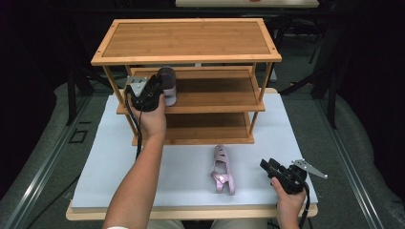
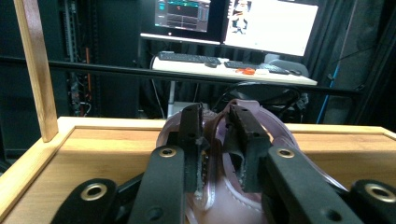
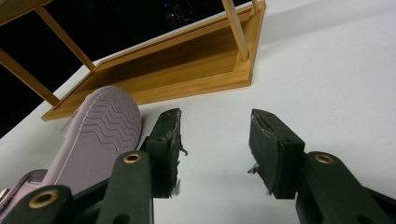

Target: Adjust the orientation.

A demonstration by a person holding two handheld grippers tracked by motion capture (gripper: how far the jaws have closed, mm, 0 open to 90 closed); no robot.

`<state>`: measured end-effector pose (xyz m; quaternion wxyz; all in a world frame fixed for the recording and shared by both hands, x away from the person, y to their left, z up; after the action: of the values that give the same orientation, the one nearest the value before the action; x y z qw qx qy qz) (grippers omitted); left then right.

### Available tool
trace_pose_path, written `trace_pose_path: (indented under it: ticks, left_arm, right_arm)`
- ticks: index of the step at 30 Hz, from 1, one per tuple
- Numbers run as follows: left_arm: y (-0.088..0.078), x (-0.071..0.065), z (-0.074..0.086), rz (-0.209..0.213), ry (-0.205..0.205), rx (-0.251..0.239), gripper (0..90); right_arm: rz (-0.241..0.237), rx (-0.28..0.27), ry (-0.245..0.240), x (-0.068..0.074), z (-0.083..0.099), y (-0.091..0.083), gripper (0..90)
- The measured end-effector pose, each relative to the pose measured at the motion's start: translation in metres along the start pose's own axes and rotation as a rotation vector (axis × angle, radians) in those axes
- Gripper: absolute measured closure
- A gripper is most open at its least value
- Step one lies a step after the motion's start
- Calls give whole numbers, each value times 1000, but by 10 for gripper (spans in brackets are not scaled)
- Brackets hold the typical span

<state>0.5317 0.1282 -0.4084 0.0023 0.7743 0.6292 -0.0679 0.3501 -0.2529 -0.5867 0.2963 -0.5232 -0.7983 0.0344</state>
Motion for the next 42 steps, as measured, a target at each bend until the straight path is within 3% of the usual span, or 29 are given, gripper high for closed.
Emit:
trace_pose_path:
  ticks: [3, 8, 12, 14, 22, 32, 36, 42]
  left_arm:
    - [1, -1, 0, 7, 21, 5, 808]
    - [0, 2, 1, 22, -14, 31, 819]
    - [1, 5, 3, 6, -40, 49, 696]
    - [1, 4, 3, 20, -36, 57, 758]
    - [1, 3, 1, 10, -13, 66, 827]
    - [6, 0, 0, 90, -26, 41, 848]
    - [8, -5, -1, 115, 10, 37, 850]
    - [7, -6, 0, 130, 16, 36, 849]
  right_arm:
    - [1, -2, 1, 0, 0, 0, 535]
    - [3, -1, 0, 1, 0, 1, 533]
    - [2, 12, 1, 1, 1, 1, 532]
    - [-1, 2, 2, 2, 1, 2, 532]
    - [-2, 7, -1, 2, 2, 3, 531]
    - [2, 8, 9, 0, 2, 4, 531]
    - [3, 10, 6, 1, 3, 5, 531]
    - [4, 10, 10, 0, 3, 4, 531]
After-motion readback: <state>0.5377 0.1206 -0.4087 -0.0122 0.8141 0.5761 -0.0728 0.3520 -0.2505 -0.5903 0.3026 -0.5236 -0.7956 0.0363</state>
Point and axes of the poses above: each handheld gripper's, and its own axes: y roughly forward along the jaws, z roughly out of its underside, x roughly to its left, the point moved 8 cm from there along y, roughly forward along the jaws, and after that the axes turned 2 degrees about x, right-handed, at the moved point
